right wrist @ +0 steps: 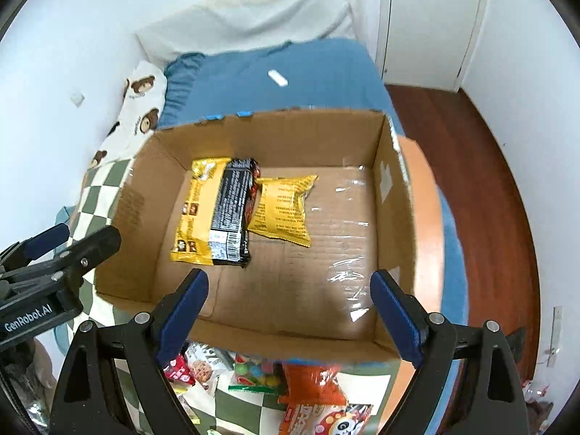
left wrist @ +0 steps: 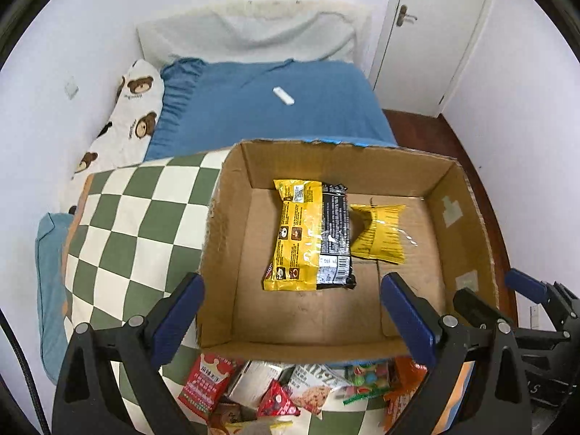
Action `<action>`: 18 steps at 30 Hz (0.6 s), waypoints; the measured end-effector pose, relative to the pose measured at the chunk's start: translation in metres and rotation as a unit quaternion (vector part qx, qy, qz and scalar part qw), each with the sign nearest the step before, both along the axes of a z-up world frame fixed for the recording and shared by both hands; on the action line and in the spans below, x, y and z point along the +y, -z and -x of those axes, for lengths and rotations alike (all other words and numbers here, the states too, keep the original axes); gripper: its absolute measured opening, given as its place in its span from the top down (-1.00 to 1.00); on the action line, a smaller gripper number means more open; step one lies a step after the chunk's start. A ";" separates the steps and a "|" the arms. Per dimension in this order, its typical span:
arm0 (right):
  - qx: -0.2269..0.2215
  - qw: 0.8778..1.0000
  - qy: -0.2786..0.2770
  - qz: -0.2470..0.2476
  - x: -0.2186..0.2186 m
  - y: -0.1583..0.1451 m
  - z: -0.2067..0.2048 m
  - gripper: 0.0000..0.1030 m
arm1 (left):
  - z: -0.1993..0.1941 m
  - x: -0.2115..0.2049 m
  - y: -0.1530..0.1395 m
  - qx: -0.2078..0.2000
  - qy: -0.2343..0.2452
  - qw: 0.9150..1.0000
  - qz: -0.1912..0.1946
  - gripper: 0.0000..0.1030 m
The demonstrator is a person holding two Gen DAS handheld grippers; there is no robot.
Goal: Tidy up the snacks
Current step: 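Carry both bags into the cardboard box and open both grippers, then grasp the panda-print seed bag with the right gripper while the left grasps the clear cake packet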
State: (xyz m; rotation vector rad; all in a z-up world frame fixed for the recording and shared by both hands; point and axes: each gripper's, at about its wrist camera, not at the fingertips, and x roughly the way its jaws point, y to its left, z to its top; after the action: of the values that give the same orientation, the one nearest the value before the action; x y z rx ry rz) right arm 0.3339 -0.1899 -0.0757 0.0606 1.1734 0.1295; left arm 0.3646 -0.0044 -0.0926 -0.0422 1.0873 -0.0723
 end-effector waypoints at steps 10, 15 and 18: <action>-0.043 0.999 0.010 -0.029 -0.007 -0.048 0.060 -0.80 | 0.057 0.021 -0.026 -0.022 -0.006 1.000 0.018 -0.94; -0.018 0.998 0.018 -0.056 -0.005 -0.025 0.093 -0.80 | 0.090 0.049 0.009 0.022 -0.031 0.999 -0.001 -0.93; 0.022 0.996 0.026 -0.088 -0.003 0.009 0.110 -0.66 | 0.109 0.069 0.050 0.077 -0.049 0.996 -0.008 -0.93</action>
State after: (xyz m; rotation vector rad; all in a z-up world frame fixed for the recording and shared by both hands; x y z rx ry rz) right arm 0.2235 -0.1926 -0.0844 0.2511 1.2013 0.1856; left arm 0.2557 0.0650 -0.1428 -0.0869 1.2371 0.0287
